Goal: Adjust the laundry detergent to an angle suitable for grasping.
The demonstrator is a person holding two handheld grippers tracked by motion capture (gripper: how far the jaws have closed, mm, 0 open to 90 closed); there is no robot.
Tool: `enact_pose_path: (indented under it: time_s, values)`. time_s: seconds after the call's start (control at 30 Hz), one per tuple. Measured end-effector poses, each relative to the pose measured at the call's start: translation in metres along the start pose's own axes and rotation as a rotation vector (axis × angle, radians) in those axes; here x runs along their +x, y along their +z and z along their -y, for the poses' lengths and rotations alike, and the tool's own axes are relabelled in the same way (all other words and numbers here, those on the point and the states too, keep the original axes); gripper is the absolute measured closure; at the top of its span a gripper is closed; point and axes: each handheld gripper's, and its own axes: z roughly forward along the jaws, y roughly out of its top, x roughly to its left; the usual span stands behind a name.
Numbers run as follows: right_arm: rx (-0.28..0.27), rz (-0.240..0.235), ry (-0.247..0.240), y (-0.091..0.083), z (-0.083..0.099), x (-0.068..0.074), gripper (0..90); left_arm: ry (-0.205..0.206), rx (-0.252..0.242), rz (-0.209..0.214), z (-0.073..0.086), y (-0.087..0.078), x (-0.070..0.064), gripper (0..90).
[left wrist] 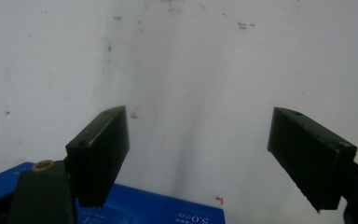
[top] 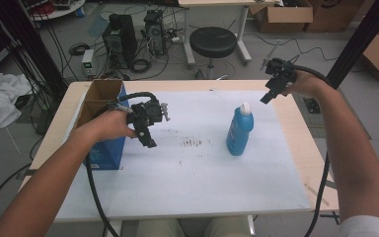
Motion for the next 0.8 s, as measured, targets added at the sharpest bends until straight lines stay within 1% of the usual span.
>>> enact_pose_path:
  time_s: [0.2, 0.37, 0.57, 0.73, 0.8]
  values:
    - [-0.015, -0.005, 0.018, 0.005, 0.019, 0.010, 18.5, 0.003, 0.006, -0.003, -0.001, 0.001, -0.001, 21.4]
    - [-0.020, -0.015, 0.029, 0.011, 0.035, 0.022, 19.0, 0.007, 0.008, -0.003, -0.003, 0.001, -0.002, 21.1]
    - [-0.034, -0.012, 0.067, 0.012, 0.051, 0.034, 19.2, 0.004, 0.001, -0.008, -0.003, 0.001, -0.002, 21.1]
    - [-0.059, -0.007, 0.093, 0.010, 0.063, 0.041, 19.2, 0.007, 0.001, -0.011, -0.004, -0.001, -0.003, 21.1]
    - [-0.069, -0.011, 0.107, 0.011, 0.068, 0.044, 19.4, 0.008, -0.001, -0.013, -0.004, -0.001, -0.004, 21.1]
